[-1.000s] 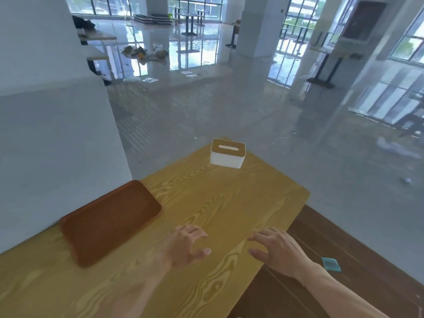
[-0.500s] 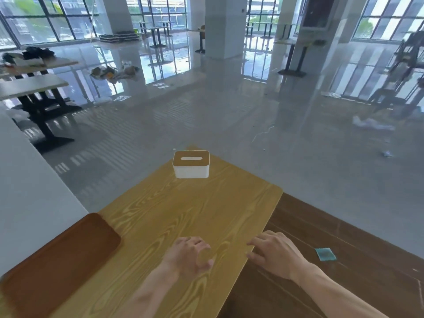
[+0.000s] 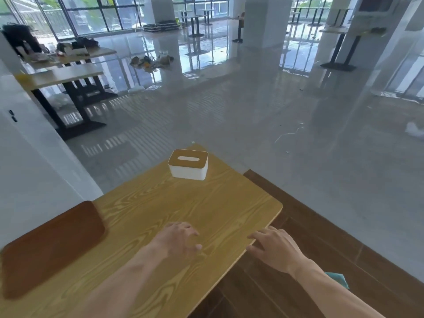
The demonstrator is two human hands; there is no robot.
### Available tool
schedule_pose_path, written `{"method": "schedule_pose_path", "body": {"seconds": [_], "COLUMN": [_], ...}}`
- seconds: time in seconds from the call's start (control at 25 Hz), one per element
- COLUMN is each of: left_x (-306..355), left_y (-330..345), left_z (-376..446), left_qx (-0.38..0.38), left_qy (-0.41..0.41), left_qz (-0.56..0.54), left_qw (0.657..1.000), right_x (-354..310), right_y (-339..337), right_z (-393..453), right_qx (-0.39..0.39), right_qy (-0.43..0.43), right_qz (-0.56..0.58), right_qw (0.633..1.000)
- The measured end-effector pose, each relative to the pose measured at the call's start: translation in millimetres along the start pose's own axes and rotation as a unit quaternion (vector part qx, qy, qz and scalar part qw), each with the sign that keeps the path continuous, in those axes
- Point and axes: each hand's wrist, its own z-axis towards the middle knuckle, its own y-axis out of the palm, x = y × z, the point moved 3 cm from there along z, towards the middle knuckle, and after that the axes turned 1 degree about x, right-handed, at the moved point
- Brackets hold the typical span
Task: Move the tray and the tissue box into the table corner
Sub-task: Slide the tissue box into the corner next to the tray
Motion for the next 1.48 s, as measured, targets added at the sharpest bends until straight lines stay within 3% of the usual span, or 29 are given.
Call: {"method": "schedule_pose_path", "body": {"seconds": [0.36, 0.52, 0.96, 1.48], "left_x": [-74.6, -121.5, -242.9, -266.6], "left_y": [-14.4, -26.6, -77.4, -92.7], "left_z": [39.1, 81.8, 223.5, 351.8], "left_qx": [-0.054, -0.043, -0.007, -0.078], "left_qy": [-0.086, -0.118, -0.067, -0.019], "left_qz": [-0.011, -0.049, 0.033, 0.067], "left_qw": [0.995, 0.991, 0.997, 0.995], "right_x": [-2.0, -11.2, -26.6, -28.2], "right_y": [-11.0, -17.3, -17.2, 27.8], "right_z": [101.4, 175.1, 363.7, 483.5], "right_qx": [-0.041, -0.056, -0.079, -0.159], "right_qy": [-0.031, -0.050, -0.013, -0.018], "right_qz": [-0.013, -0.037, -0.048, -0.033], "right_qw": [0.999, 0.996, 0.996, 0.987]}}
